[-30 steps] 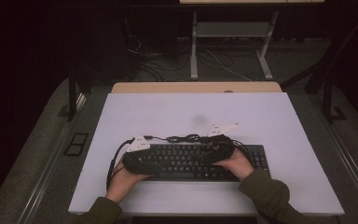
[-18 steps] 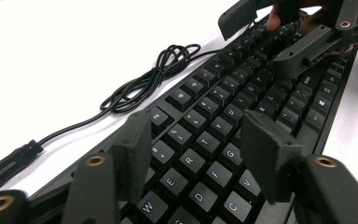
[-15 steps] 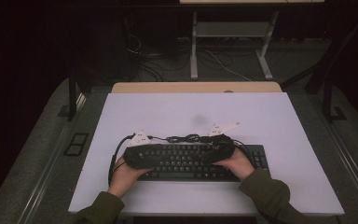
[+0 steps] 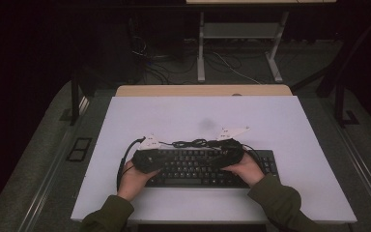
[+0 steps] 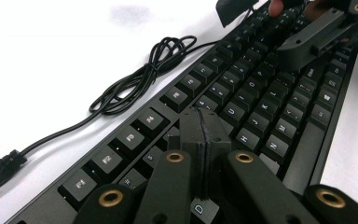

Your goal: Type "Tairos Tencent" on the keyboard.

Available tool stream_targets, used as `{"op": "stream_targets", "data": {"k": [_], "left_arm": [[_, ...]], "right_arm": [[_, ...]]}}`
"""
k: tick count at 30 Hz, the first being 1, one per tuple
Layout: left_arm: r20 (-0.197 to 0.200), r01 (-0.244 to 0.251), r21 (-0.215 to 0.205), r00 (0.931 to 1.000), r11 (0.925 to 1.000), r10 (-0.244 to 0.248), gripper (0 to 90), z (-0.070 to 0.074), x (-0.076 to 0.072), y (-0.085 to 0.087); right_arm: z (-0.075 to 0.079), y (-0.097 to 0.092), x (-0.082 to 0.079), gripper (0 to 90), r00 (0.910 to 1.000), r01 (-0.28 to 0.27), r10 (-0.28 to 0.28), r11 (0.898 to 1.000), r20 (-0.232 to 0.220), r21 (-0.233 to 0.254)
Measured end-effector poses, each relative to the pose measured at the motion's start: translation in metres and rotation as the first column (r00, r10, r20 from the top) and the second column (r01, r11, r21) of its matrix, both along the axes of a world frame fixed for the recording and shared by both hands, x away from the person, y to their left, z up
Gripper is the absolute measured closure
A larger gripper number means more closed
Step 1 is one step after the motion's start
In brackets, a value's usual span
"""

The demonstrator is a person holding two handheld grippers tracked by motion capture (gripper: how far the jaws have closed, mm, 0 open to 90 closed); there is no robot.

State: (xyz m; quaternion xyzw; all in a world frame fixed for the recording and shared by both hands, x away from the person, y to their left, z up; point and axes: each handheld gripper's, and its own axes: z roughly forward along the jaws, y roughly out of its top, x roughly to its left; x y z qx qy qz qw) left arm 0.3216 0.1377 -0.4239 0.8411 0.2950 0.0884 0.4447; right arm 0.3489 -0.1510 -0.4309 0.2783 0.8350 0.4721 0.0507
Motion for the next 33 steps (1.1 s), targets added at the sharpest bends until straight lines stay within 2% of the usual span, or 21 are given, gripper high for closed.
{"op": "stream_targets", "data": {"k": [9, 15, 33], "left_arm": [[-0.025, 0.005, 0.019, 0.9997, 0.9998, -0.004, 89.0, -0.005, 0.001, -0.002], [-0.039, 0.007, 0.05, 0.9992, 0.9987, -0.005, 89.0, -0.008, 0.002, -0.002], [-0.062, 0.01, 0.061, 0.9981, 0.9981, -0.006, 89.1, -0.013, 0.003, -0.004]], "right_arm": [[0.0, -0.001, 0.0, 18.2, 1.0, 0.002, -0.002, 1.0, -0.001, -0.001], [0.001, -0.002, 0.0, 18.2, 1.0, 0.008, -0.008, 1.0, -0.001, 0.004], [0.001, -0.003, 0.0, 18.2, 0.9999, 0.012, -0.012, 1.0, -0.005, 0.008]]}}
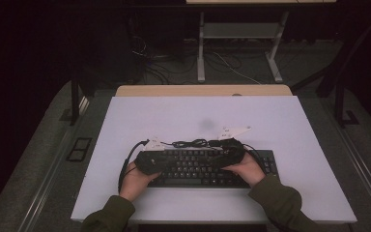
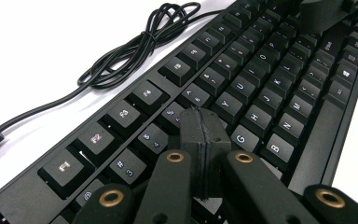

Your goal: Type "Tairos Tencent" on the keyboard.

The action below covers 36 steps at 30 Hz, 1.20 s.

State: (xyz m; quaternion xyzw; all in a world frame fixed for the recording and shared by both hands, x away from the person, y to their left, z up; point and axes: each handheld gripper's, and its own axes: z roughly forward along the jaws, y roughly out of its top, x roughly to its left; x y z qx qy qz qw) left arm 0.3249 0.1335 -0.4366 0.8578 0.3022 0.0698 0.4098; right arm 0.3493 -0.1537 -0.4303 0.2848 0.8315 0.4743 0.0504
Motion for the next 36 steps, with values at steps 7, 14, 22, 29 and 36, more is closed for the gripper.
{"op": "stream_targets", "data": {"k": [7, 14, 22, 29, 36], "left_arm": [[0.013, -0.007, -0.009, 0.9999, 0.9999, 0.007, 89.1, 0.002, -0.001, 0.0], [0.015, -0.007, -0.002, 0.9999, 1.0, 0.007, 89.1, 0.003, -0.001, -0.001], [0.026, -0.003, -0.013, 0.9997, 0.9999, 0.003, 89.1, 0.006, -0.002, 0.0], [0.028, -0.008, -0.036, 0.9996, 0.9993, 0.009, 88.8, 0.01, -0.004, 0.003], [0.036, -0.014, -0.05, 0.9992, 0.9987, 0.016, 86.9, 0.015, -0.009, 0.01]], "right_arm": [[0.0, -0.001, 0.0, 18.2, 1.0, 0.001, -0.001, 1.0, 0.001, 0.002], [0.0, -0.001, 0.001, 18.2, 1.0, 0.003, -0.003, 1.0, 0.0, 0.0], [0.0, -0.001, 0.001, 18.2, 1.0, 0.003, -0.003, 1.0, 0.0, 0.001], [0.001, -0.002, 0.001, 18.2, 1.0, 0.004, -0.004, 1.0, 0.004, 0.005], [0.001, -0.002, 0.001, 18.2, 1.0, 0.006, -0.006, 1.0, 0.001, 0.007]]}}
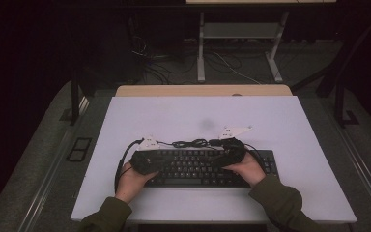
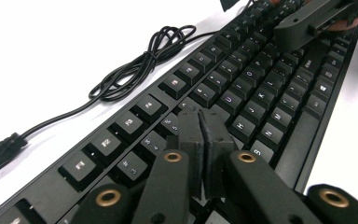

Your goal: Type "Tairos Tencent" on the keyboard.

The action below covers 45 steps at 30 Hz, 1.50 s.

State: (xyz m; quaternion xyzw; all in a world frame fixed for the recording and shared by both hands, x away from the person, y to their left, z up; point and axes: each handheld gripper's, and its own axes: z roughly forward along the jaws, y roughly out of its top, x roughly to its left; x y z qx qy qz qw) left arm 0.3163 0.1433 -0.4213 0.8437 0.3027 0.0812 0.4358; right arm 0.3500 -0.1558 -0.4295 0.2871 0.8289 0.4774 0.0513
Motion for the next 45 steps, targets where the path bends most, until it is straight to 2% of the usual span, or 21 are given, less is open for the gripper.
{"op": "stream_targets", "data": {"k": [10, 16, 22, 25, 30, 39, 45], "left_arm": [[-0.003, -0.029, -0.02, 0.9996, 0.9994, 0.029, 72.3, 0.001, -0.007, 0.011], [-0.001, -0.043, -0.026, 0.9991, 0.9987, 0.043, 54.5, 0.0, -0.011, 0.015], [0.007, -0.036, -0.025, 0.9993, 0.999, 0.036, 35.9, -0.002, -0.014, 0.015], [0.01, -0.04, -0.031, 0.9991, 0.9987, 0.041, 28.9, -0.002, -0.014, 0.015], [0.016, -0.042, -0.025, 0.999, 0.9988, 0.042, 21.8, -0.004, -0.014, 0.014], [0.019, -0.042, -0.031, 0.9989, 0.9986, 0.042, 19.2, -0.005, -0.014, 0.014], [0.021, -0.042, -0.032, 0.9988, 0.9986, 0.043, 19.1, -0.005, -0.014, 0.014]], "right_arm": [[0.0, 0.0, -0.001, 18.2, 1.0, -0.001, 0.001, 1.0, -0.003, 0.001], [0.0, 0.001, -0.001, 17.6, 0.9997, -0.019, 0.019, 1.0, -0.015, 0.0], [0.001, 0.002, -0.004, 17.7, 0.9993, -0.032, 0.032, 0.999, -0.022, -0.003], [0.001, 0.001, -0.003, 26.0, 0.999, -0.027, 0.027, 1.0, -0.035, 0.008], [0.002, 0.0, -0.004, 46.1, 0.9982, -0.044, 0.045, 0.999, -0.038, 0.023], [0.001, 0.005, -0.009, 70.6, 0.9971, -0.063, 0.063, 0.998, -0.043, -0.005], [-0.001, 0.009, -0.012, 80.6, 0.9959, -0.083, 0.081, 0.996, -0.04, -0.032]]}}
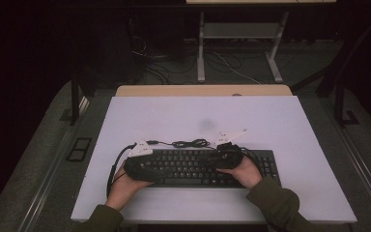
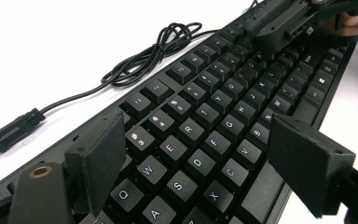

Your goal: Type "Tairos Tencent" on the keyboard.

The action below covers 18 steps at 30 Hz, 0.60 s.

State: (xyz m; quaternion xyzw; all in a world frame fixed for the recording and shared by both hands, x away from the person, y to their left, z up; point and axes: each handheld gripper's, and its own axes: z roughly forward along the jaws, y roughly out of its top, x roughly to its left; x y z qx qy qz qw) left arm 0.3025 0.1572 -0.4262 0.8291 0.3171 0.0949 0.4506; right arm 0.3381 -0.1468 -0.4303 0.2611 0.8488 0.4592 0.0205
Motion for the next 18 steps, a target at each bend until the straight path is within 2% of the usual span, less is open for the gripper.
{"op": "stream_targets", "data": {"k": [6, 18], "left_arm": [[0.002, 0.0, 0.0, 1.0, 1.0, 0.0, 19.1, 0.0004, -0.0003, -0.0002], [0.003, 0.001, 0.003, 1.0, 1.0, -0.001, 18.7, 0.0004, -0.0002, -0.0001]], "right_arm": [[-0.0003, 0.0024, -0.0019, 88.4, 0.9999, -0.013, 0.013, 1.0, 0.007, -0.013], [-0.0045, 0.003, -0.0005, 89.1, 0.9998, -0.021, 0.021, 0.999, -0.004, -0.049]]}}
